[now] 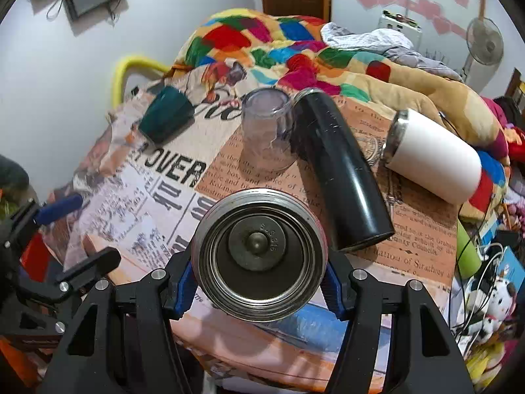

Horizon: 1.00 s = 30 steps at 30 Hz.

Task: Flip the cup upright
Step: 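Rotate the red bottle with the right gripper so its cap points up, then lower the red bottle onto the newspaper and open the right gripper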

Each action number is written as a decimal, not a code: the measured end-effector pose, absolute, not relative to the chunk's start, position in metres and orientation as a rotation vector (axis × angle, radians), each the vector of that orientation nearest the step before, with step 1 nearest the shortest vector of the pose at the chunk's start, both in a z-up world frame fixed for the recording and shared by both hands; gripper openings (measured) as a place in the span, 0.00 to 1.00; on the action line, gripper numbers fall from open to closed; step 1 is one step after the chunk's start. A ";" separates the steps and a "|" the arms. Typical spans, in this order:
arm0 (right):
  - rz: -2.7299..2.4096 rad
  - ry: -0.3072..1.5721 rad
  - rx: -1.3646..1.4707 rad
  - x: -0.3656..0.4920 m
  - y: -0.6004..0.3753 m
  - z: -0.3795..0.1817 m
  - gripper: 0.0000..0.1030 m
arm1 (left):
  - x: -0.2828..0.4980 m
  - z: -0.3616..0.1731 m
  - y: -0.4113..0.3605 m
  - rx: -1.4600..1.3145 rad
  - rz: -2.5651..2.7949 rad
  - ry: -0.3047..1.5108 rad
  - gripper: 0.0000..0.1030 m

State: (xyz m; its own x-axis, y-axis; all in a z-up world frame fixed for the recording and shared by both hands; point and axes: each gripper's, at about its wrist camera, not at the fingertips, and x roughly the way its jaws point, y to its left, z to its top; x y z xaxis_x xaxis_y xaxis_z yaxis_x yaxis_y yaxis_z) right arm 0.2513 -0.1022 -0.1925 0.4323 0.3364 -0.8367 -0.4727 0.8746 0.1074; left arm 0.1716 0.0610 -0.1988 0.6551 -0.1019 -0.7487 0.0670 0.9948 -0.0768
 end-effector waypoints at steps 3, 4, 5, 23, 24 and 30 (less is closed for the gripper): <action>0.514 1.013 -0.177 0.253 -0.095 -0.197 0.58 | 0.175 -0.203 0.064 -0.048 -0.090 0.858 0.88; 0.517 1.016 -0.182 0.254 -0.094 -0.198 0.58 | 0.177 -0.204 0.065 -0.049 -0.087 0.860 0.88; 0.521 1.019 -0.185 0.255 -0.091 -0.200 0.58 | 0.178 -0.205 0.066 -0.050 -0.086 0.860 0.88; 0.524 0.972 -0.125 0.246 -0.098 -0.180 0.62 | 0.172 -0.181 0.071 -0.065 -0.072 0.808 0.88; 0.524 0.959 -0.118 0.243 -0.101 -0.174 0.62 | 0.169 -0.173 0.070 -0.065 -0.076 0.792 0.88; 0.524 0.795 -0.025 0.206 -0.134 -0.112 0.62 | 0.143 -0.124 0.059 -0.077 -0.108 0.679 0.88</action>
